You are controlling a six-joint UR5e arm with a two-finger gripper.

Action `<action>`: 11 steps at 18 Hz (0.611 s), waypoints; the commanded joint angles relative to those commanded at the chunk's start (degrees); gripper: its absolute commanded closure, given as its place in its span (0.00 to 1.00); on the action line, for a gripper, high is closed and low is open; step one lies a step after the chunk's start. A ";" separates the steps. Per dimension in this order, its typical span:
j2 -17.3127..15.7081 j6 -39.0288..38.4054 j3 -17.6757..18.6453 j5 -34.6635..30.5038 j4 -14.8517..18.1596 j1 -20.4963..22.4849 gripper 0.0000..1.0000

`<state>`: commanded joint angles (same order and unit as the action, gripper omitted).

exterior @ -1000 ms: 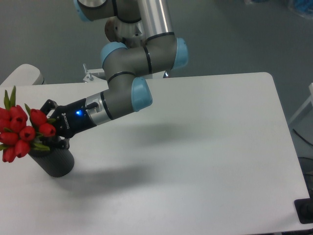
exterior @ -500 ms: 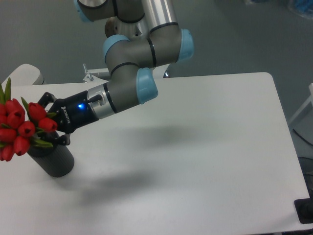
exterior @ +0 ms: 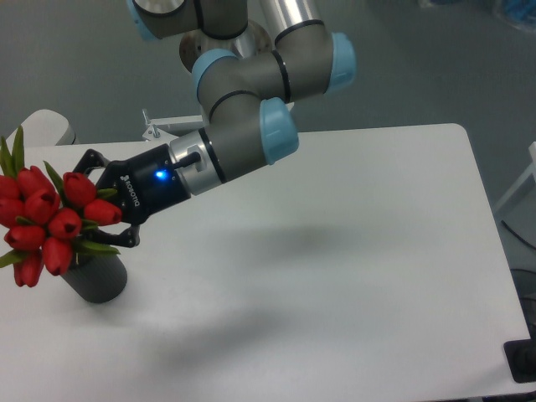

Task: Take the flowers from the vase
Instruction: 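Lift the gripped tulips up out of the grey vase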

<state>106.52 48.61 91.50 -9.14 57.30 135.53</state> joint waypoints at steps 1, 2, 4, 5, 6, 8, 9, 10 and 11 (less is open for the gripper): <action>0.00 -0.79 0.00 0.00 0.00 0.44 0.81; 0.00 -1.24 -0.09 0.00 0.00 0.88 0.81; 0.00 -2.11 -0.44 0.00 0.00 1.67 0.81; 0.00 -2.47 -0.62 0.00 0.00 2.28 0.81; 0.00 -2.47 -0.71 0.00 0.00 2.55 0.81; 0.00 -2.38 -0.88 -0.09 0.00 3.69 0.81; 0.00 -2.38 -1.32 -0.09 0.00 4.13 0.81; 0.44 -2.47 -2.11 -0.35 0.00 4.39 0.81; 1.05 -2.38 -2.81 -0.70 0.00 4.83 0.81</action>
<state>107.57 46.23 88.69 -9.84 57.30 140.36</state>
